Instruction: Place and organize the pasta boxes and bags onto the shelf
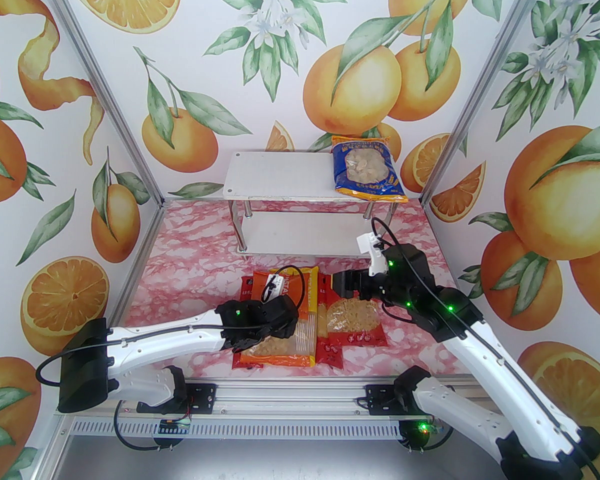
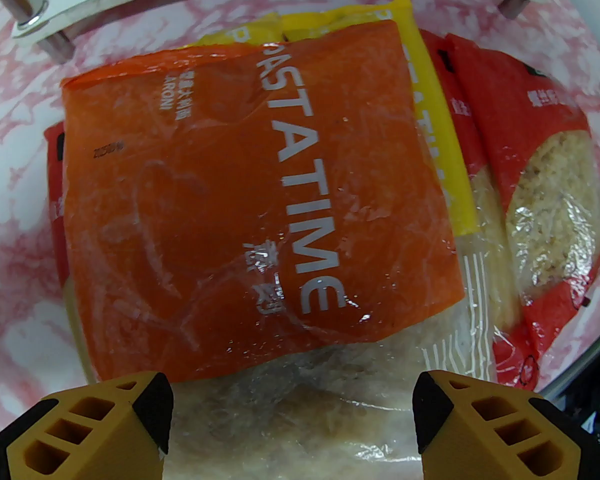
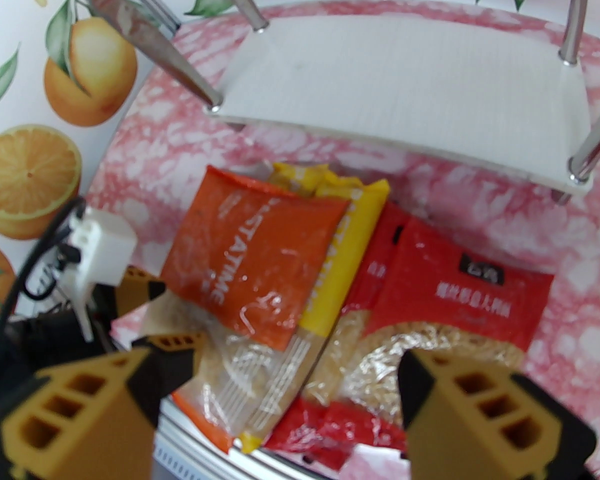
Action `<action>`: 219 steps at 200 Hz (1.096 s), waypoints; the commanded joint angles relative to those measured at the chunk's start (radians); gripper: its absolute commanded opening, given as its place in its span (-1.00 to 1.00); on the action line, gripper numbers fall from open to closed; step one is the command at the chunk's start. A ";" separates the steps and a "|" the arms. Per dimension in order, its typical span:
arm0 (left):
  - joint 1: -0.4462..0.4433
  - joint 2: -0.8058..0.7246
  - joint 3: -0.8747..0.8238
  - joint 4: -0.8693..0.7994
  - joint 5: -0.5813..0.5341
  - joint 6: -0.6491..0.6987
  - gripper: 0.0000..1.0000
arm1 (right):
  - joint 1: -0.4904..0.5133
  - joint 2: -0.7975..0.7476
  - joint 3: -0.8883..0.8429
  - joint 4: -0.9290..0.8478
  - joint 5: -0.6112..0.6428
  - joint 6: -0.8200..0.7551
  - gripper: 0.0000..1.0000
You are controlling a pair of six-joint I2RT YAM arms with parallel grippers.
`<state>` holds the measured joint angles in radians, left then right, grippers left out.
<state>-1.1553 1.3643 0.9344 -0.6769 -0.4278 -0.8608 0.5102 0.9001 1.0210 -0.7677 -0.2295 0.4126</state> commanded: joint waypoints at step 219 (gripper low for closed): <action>0.140 0.223 0.102 -0.072 0.204 0.041 -1.00 | 0.006 0.071 -0.013 0.065 -0.010 -0.015 0.81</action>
<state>-1.0203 1.5772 1.0645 -0.7033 -0.2962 -0.8242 0.5102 0.9756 1.0000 -0.7216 -0.2440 0.4034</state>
